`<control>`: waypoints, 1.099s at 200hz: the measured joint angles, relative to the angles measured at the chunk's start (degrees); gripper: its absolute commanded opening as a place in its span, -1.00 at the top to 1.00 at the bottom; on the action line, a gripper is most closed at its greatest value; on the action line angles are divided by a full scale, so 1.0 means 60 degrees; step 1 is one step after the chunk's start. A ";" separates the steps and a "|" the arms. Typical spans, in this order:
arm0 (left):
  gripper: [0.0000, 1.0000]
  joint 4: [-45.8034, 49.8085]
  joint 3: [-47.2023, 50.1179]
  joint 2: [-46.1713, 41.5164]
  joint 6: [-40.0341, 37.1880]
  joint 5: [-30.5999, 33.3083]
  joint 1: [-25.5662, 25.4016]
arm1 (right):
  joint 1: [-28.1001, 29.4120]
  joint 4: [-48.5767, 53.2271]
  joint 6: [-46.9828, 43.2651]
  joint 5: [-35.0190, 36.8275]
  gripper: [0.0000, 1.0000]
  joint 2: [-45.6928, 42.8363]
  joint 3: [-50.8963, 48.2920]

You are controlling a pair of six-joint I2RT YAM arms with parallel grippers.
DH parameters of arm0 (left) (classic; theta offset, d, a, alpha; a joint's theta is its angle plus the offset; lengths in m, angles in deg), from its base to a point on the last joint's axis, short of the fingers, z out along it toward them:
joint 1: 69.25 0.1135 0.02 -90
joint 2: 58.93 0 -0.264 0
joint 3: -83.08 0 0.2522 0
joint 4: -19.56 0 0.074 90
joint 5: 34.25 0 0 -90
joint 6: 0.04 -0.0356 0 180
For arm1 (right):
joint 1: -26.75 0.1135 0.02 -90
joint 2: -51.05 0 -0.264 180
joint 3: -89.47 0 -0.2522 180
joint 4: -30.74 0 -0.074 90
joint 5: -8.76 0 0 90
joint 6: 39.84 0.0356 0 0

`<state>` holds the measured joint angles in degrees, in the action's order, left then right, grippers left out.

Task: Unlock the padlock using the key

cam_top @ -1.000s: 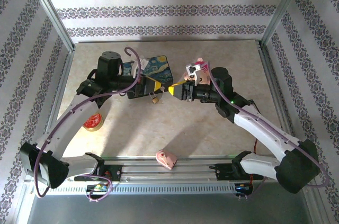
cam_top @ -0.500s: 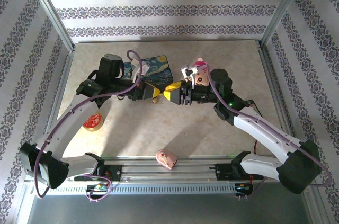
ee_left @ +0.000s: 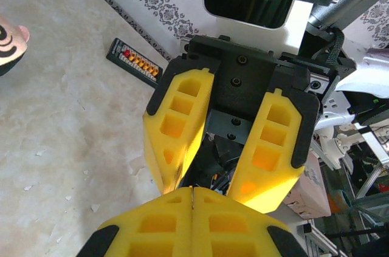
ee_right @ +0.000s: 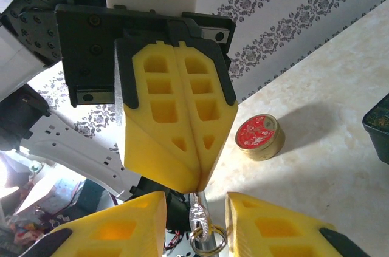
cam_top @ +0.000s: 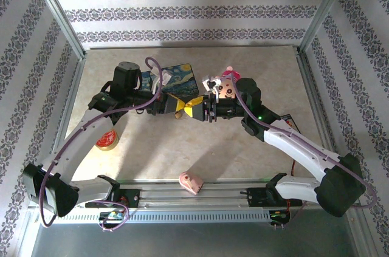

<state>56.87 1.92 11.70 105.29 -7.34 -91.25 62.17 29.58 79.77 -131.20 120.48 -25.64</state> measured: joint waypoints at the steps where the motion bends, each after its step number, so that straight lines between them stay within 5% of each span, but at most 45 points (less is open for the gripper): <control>1: 1.00 -0.0004 0.0000 0.0000 0.0000 0.0000 0.0000 | 0.0000 0.0000 0.0000 -0.0004 0.37 0.0000 0.0004; 220: 1.00 -0.1300 0.0390 -0.0102 0.0969 -0.0674 0.0310 | -0.0011 -0.0357 0.0098 -0.0408 0.68 0.0233 0.0153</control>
<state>49.07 4.26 11.08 111.11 -11.38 -89.39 62.11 27.44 80.36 -133.65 121.88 -24.72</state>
